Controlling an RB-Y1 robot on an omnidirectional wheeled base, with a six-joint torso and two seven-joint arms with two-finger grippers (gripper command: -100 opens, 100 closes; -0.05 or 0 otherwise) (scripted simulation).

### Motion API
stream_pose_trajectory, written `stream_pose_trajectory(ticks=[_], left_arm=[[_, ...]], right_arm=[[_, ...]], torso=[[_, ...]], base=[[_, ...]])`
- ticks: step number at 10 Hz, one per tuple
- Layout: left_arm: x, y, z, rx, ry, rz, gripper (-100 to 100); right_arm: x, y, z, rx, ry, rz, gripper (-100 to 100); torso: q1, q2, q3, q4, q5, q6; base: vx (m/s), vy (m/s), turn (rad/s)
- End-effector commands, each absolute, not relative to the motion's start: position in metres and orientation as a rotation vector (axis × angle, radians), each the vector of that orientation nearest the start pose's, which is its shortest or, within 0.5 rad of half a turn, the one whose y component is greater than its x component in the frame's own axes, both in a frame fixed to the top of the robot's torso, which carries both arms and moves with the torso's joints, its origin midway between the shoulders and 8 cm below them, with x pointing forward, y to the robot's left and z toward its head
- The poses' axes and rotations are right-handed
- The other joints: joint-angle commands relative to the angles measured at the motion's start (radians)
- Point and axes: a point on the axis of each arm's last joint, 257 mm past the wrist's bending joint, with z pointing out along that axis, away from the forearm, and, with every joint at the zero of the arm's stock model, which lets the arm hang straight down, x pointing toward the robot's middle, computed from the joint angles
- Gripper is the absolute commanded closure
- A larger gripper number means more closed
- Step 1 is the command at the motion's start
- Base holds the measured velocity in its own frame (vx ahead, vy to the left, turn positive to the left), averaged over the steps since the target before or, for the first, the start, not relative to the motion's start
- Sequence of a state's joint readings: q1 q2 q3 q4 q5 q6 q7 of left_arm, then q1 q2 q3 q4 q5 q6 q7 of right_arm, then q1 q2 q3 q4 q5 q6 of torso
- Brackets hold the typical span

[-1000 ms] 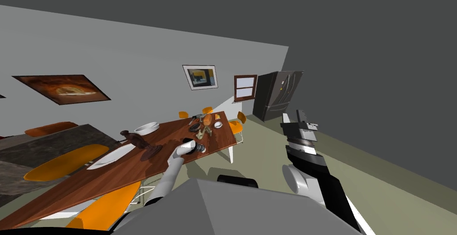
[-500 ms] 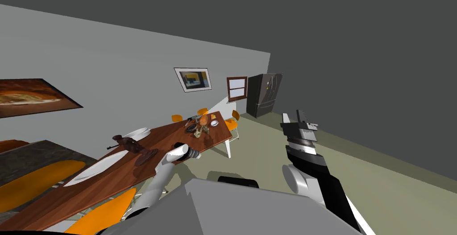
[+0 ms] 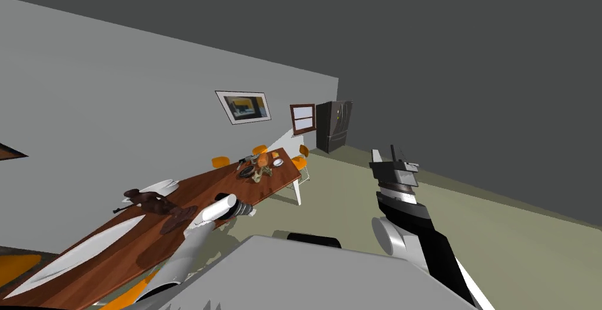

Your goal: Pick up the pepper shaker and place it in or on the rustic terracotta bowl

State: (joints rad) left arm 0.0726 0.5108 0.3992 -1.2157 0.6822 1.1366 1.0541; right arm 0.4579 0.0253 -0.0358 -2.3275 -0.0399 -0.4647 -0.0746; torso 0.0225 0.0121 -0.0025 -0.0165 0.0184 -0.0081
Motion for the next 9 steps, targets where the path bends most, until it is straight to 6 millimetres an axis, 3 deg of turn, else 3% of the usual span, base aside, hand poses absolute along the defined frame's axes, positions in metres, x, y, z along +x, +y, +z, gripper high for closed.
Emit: stream_pose_trajectory(ticks=[1, 6, 7, 9], left_arm=[[0.278, 0.525, -0.469, -3.115, -0.169, -0.454, 100], [0.254, 0.595, -0.443, -3.074, -0.337, -0.435, 100], [0.251, 0.597, -0.444, -3.072, -0.344, -0.426, 100], [0.248, 0.625, -0.427, -3.041, -0.413, -0.439, 100]], right_arm=[[0.339, -0.292, 0.053, 0.68, 0.508, 1.388, 0], [0.339, -0.292, 0.053, 0.68, 0.508, 1.388, 0], [0.339, -0.292, 0.053, 0.68, 0.508, 1.388, 0], [0.339, -0.292, 0.053, 0.68, 0.508, 1.388, 0]], torso=[[0.0, 0.0, 0.0, 0.0, 0.0, 0.0], [0.002, -0.003, -0.001, 0.0, -0.001, 0.001], [0.003, -0.004, -0.002, 0.0, 0.0, 0.0], [0.0, -0.009, -0.005, -0.001, -0.001, 0.0]], base=[[-0.133, 0.088, -0.308], [-0.111, 0.092, -0.318], [-0.043, 0.074, -0.116], [-0.032, 0.07, -0.226]])
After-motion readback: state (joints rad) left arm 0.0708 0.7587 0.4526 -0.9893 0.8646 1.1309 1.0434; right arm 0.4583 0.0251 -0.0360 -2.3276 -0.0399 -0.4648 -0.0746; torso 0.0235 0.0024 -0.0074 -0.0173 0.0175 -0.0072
